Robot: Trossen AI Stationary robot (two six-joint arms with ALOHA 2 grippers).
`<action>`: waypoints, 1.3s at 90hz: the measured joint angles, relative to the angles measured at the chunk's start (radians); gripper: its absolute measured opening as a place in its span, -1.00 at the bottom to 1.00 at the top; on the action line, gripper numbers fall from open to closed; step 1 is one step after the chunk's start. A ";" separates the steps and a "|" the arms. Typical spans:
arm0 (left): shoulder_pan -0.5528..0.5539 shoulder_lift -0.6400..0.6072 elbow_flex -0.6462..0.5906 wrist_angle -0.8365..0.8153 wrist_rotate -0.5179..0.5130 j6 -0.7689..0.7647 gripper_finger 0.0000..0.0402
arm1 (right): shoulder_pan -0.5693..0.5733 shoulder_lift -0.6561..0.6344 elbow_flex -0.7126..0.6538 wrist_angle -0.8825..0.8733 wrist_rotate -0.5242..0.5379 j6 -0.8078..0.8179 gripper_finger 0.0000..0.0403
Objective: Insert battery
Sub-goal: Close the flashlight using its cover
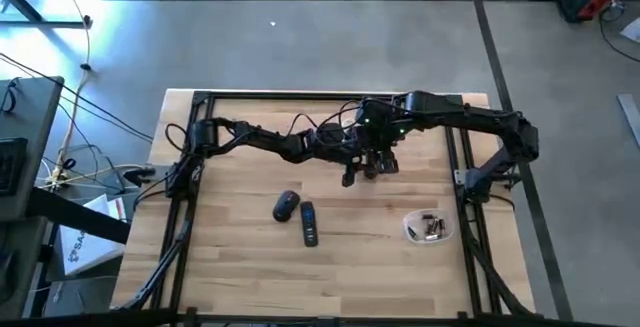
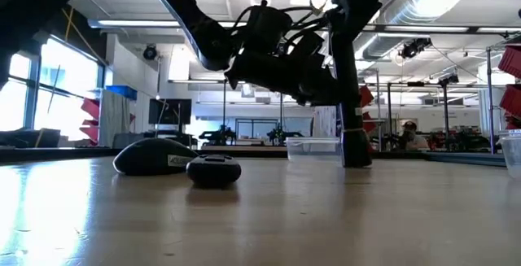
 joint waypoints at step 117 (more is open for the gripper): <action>0.095 -0.799 -0.707 -0.072 -0.127 0.031 -0.05 | 0.136 -0.419 -0.748 1.124 0.219 0.594 -0.40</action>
